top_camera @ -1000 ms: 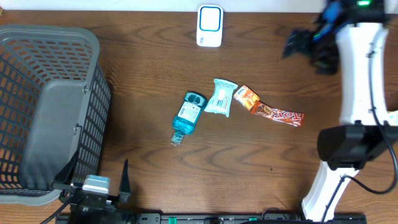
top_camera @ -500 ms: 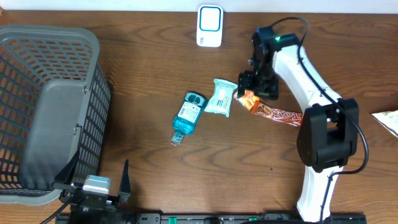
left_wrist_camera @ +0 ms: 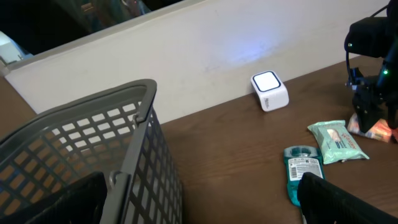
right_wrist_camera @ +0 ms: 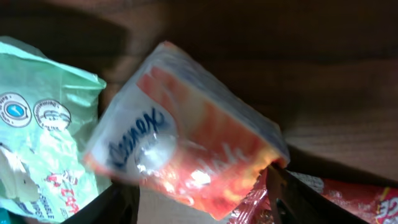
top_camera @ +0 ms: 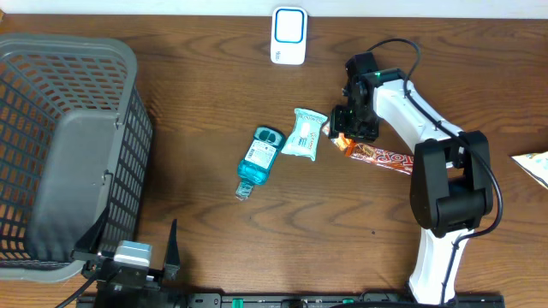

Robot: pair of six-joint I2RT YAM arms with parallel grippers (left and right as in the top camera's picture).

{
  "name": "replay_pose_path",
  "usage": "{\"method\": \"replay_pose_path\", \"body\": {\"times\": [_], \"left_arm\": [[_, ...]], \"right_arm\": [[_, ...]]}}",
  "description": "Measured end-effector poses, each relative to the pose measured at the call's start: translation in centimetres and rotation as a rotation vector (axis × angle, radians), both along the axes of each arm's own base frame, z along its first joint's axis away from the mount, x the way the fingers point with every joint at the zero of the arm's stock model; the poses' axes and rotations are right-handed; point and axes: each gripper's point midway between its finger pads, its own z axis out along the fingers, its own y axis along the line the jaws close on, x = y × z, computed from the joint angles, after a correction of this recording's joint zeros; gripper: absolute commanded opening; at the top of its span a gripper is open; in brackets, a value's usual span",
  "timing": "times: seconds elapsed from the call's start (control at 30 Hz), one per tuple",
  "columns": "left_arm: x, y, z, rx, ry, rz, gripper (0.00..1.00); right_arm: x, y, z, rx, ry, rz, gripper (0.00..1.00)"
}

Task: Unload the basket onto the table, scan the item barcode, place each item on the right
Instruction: 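Move the right gripper over the orange Kleenex tissue pack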

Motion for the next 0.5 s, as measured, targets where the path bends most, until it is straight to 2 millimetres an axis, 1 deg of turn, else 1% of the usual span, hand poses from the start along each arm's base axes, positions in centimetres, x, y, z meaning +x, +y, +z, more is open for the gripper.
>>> {"method": "replay_pose_path", "body": {"times": [0.03,0.1,0.17,0.23,0.3,0.37,0.5], "left_arm": [[0.0,0.0,0.0,0.000,0.000,0.000,0.98],[0.0,0.0,0.0,0.000,0.000,0.000,0.98],[0.0,0.0,0.0,0.000,0.000,0.000,0.98],[0.0,0.0,0.0,0.000,0.000,0.000,0.98],[0.0,0.0,0.0,0.000,0.000,0.000,0.98],[0.0,0.0,0.0,0.000,0.000,0.000,0.98],[0.0,0.0,0.0,0.000,0.000,0.000,0.98]], "right_arm": [[0.1,0.0,-0.1,-0.001,-0.003,-0.001,0.64],[0.0,-0.1,-0.4,-0.003,-0.002,-0.002,0.71],[0.0,-0.1,-0.5,-0.003,-0.007,0.001,0.73],[0.4,0.1,-0.5,0.002,-0.024,0.001,0.72],[0.8,0.3,-0.4,0.010,-0.038,0.006,0.67],[0.9,0.6,-0.4,0.023,-0.046,0.019,0.65],[0.7,1.1,-0.3,0.040,-0.045,0.044,0.68]]}}
